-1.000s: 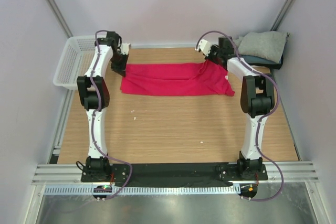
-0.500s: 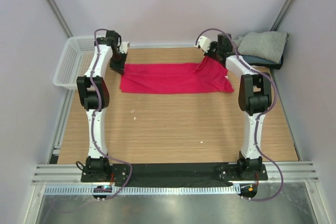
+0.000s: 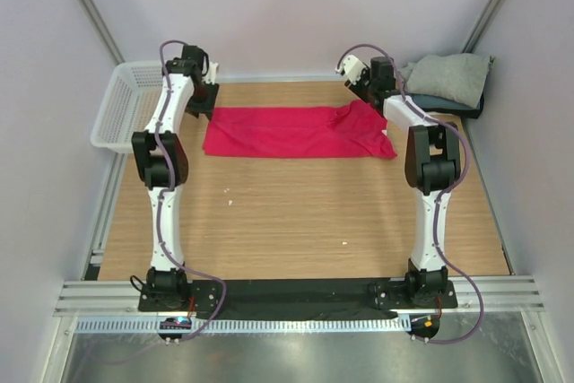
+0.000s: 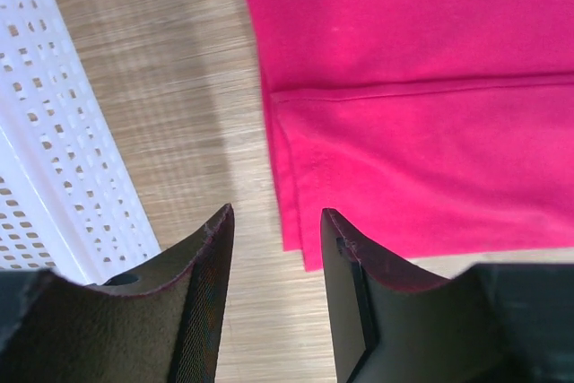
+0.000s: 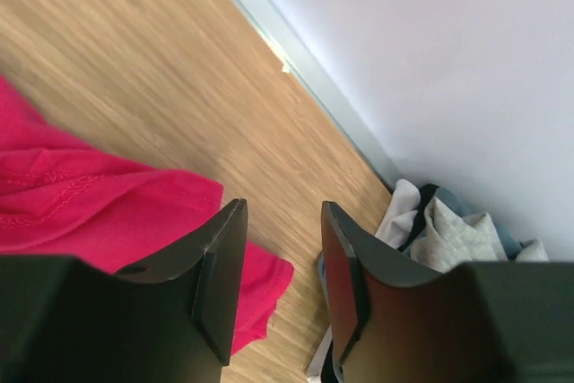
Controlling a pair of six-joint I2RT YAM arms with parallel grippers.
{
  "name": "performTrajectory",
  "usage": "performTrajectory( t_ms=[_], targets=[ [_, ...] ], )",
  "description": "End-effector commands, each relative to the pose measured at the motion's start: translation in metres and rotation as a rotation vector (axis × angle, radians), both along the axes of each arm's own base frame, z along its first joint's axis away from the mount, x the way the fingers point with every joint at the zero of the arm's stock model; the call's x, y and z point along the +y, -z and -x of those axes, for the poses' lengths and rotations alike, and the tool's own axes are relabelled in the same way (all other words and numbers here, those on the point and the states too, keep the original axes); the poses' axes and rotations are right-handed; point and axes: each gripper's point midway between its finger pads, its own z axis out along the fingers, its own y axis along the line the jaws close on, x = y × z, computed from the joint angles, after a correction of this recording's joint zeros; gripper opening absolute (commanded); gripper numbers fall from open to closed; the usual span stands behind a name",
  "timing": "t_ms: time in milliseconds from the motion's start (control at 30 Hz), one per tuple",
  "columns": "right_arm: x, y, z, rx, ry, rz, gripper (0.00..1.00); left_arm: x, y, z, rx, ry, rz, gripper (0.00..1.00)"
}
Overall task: Fold and stack the t-shirts
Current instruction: Fold the tshirt
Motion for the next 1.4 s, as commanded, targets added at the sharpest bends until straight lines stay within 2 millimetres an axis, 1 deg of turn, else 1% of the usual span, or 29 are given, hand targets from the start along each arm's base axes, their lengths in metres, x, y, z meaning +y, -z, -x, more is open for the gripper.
performTrajectory(
  t_ms=[0,33,67,100,133,167,233,267,300,333,367,400,467,500,567,600,633,667,700,767,833,867,967,1000,1033,1133,1233,1367],
  targets=[
    [0.008,-0.118,0.004,-0.217,0.058,-0.145,0.46,-0.026,-0.08,-0.005,-0.186,0.039,0.046,0.45],
    [0.012,-0.122,0.01,-0.207,0.065,-0.181,0.46,-0.036,-0.08,-0.001,-0.176,0.065,0.087,0.45],
    [0.013,-0.133,0.017,-0.205,0.068,-0.203,0.46,-0.041,-0.075,0.005,-0.151,0.079,0.099,0.45],
    [0.014,-0.122,0.027,-0.135,0.073,-0.212,0.46,-0.045,-0.071,0.009,-0.133,0.088,0.112,0.45],
    [0.016,-0.121,0.032,-0.109,0.087,-0.238,0.46,-0.052,-0.067,0.015,-0.109,0.107,0.126,0.45],
    [0.014,-0.118,0.038,-0.078,0.122,-0.285,0.46,-0.057,-0.054,0.022,-0.069,0.116,0.146,0.45],
    [0.009,-0.111,0.055,-0.011,0.155,-0.319,0.46,-0.064,-0.039,0.031,-0.009,0.133,0.179,0.44],
    [-0.001,-0.093,0.066,0.051,0.189,-0.338,0.46,-0.068,-0.029,0.038,0.026,0.145,0.203,0.43],
    [-0.005,-0.098,0.075,0.055,0.192,-0.348,0.46,-0.069,-0.024,0.042,0.047,0.149,0.208,0.43],
    [-0.009,-0.091,0.083,0.084,0.196,-0.357,0.46,-0.07,-0.02,0.043,0.052,0.155,0.214,0.43],
    [-0.013,-0.078,0.092,0.136,0.203,-0.373,0.46,-0.07,-0.012,0.053,0.079,0.16,0.22,0.43],
    [-0.028,-0.065,0.106,0.212,0.24,-0.389,0.46,-0.072,-0.009,0.054,0.077,0.167,0.23,0.43],
    [-0.035,-0.054,0.119,0.299,0.252,-0.446,0.45,-0.072,0.003,0.066,0.115,0.17,0.234,0.43],
    [-0.055,-0.045,0.13,0.363,0.315,-0.489,0.45,-0.072,0.007,0.068,0.126,0.174,0.239,0.43],
    [-0.06,-0.029,0.141,0.449,0.324,-0.552,0.45,-0.073,0.016,0.072,0.15,0.176,0.243,0.43],
    [-0.068,-0.02,0.151,0.504,0.341,-0.571,0.45,-0.074,0.024,0.073,0.171,0.17,0.25,0.43],
    [-0.07,-0.014,0.156,0.533,0.344,-0.577,0.45,-0.075,0.029,0.073,0.18,0.17,0.251,0.43],
    [-0.068,-0.004,0.162,0.57,0.337,-0.587,0.45,-0.074,0.032,0.072,0.184,0.166,0.25,0.42],
    [-0.069,0.001,0.167,0.594,0.335,-0.587,0.45,-0.074,0.04,0.071,0.2,0.157,0.249,0.42],
    [-0.066,0.011,0.177,0.634,0.304,-0.571,0.45,-0.074,0.045,0.068,0.203,0.147,0.249,0.42],
    [-0.058,0.016,0.19,0.692,0.253,-0.574,0.45,-0.073,0.051,0.065,0.206,0.143,0.242,0.42],
    [-0.053,0.022,0.2,0.741,0.238,-0.586,0.45,-0.072,0.054,0.065,0.209,0.141,0.234,0.42],
    [-0.045,0.029,0.221,0.829,0.172,-0.609,0.45,-0.066,0.06,0.061,0.206,0.142,0.204,0.42],
    [-0.041,0.029,0.223,0.842,0.155,-0.632,0.45,-0.066,0.063,0.06,0.207,0.141,0.195,0.42],
    [-0.04,0.032,0.227,0.854,0.156,-0.64,0.45,-0.064,0.066,0.059,0.209,0.14,0.187,0.42],
    [-0.039,0.037,0.231,0.869,0.159,-0.644,0.45,-0.061,0.072,0.056,0.215,0.132,0.171,0.42],
    [-0.041,0.041,0.231,0.873,0.167,-0.635,0.45,-0.06,0.077,0.056,0.22,0.129,0.158,0.42],
    [-0.046,0.038,0.225,0.847,0.169,-0.618,0.45,-0.057,0.079,0.055,0.219,0.128,0.149,0.42]
  ],
)
